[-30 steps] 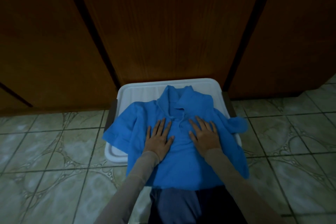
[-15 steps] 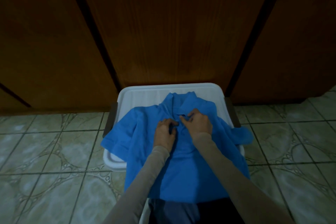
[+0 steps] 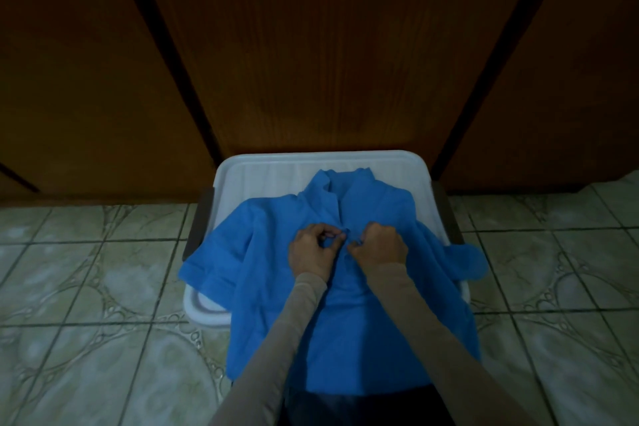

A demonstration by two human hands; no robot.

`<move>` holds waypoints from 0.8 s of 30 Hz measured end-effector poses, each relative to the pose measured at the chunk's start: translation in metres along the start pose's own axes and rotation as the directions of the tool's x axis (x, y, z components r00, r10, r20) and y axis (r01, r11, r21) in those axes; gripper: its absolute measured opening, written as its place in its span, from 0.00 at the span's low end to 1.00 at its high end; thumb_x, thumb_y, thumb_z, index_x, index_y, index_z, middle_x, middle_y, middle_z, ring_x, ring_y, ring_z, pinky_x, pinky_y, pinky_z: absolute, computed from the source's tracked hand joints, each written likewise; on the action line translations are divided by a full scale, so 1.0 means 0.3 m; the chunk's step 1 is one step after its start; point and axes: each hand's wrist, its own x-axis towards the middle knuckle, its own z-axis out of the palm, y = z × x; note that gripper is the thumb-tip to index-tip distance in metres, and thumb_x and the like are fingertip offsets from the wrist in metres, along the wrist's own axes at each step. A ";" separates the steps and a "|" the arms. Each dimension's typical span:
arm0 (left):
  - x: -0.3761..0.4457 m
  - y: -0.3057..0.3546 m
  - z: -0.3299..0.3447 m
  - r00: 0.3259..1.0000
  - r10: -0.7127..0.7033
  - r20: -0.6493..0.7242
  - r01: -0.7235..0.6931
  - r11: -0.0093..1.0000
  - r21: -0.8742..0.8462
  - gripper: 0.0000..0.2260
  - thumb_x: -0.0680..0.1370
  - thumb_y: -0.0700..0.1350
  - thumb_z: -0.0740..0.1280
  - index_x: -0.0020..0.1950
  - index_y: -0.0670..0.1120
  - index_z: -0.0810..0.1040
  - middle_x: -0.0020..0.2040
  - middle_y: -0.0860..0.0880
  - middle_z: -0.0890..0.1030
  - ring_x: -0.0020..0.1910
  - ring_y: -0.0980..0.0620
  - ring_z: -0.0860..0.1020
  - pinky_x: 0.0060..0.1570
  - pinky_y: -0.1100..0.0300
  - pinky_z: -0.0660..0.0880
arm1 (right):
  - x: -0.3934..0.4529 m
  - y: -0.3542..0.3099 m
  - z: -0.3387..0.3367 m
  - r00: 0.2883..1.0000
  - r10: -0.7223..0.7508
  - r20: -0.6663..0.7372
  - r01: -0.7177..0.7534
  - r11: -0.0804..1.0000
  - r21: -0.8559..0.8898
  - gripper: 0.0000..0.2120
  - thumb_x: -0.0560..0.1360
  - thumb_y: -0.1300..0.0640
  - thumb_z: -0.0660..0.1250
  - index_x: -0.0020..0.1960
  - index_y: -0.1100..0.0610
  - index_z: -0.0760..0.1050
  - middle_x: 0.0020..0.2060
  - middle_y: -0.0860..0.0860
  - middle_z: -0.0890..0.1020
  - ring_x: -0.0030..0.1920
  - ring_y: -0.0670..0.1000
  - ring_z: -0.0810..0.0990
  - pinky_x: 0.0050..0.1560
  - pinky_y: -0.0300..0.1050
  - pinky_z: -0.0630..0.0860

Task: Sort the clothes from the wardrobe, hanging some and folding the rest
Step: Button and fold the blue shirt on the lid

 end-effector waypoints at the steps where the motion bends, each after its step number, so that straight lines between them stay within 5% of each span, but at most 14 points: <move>1: 0.003 0.009 0.000 0.999 -0.033 0.000 0.033 0.999 0.001 0.03 0.71 0.46 0.74 0.39 0.48 0.82 0.40 0.54 0.81 0.42 0.56 0.76 0.48 0.58 0.74 | 0.004 0.000 0.000 1.000 0.014 0.007 -0.014 1.000 0.020 0.13 0.75 0.51 0.66 0.51 0.61 0.75 0.49 0.56 0.79 0.52 0.56 0.78 0.45 0.44 0.74; 6: 0.012 -0.015 0.005 0.998 -0.048 0.037 0.050 0.998 -0.047 0.02 0.72 0.45 0.72 0.39 0.49 0.82 0.41 0.51 0.83 0.43 0.51 0.79 0.51 0.49 0.75 | 0.014 0.028 0.051 0.984 -0.127 -0.122 0.171 0.862 0.477 0.08 0.77 0.62 0.63 0.44 0.67 0.74 0.36 0.59 0.77 0.38 0.56 0.76 0.41 0.50 0.73; 14: 0.002 -0.036 0.013 1.000 -0.004 -0.008 0.003 0.994 -0.109 0.03 0.72 0.43 0.72 0.39 0.48 0.82 0.38 0.51 0.82 0.41 0.50 0.78 0.47 0.47 0.76 | 0.016 0.076 0.107 0.943 -0.231 -0.242 0.326 0.796 0.510 0.04 0.71 0.67 0.69 0.44 0.67 0.76 0.35 0.56 0.78 0.38 0.53 0.75 0.42 0.50 0.75; 21: 0.004 -0.041 0.006 1.000 0.027 0.015 -0.025 0.992 -0.120 0.05 0.72 0.43 0.73 0.38 0.52 0.81 0.38 0.55 0.81 0.41 0.51 0.79 0.48 0.48 0.76 | 0.025 0.084 0.109 0.936 -0.255 -0.241 0.347 0.774 0.530 0.04 0.70 0.69 0.70 0.44 0.68 0.79 0.36 0.52 0.76 0.39 0.50 0.74 0.40 0.40 0.71; 24: 0.005 -0.038 0.005 1.000 0.018 0.017 -0.015 0.993 -0.116 0.07 0.72 0.44 0.73 0.37 0.56 0.79 0.38 0.56 0.81 0.41 0.51 0.79 0.48 0.47 0.76 | 0.029 0.087 0.112 0.936 -0.253 -0.244 0.348 0.764 0.544 0.03 0.70 0.69 0.70 0.44 0.68 0.79 0.36 0.51 0.77 0.38 0.50 0.74 0.37 0.28 0.69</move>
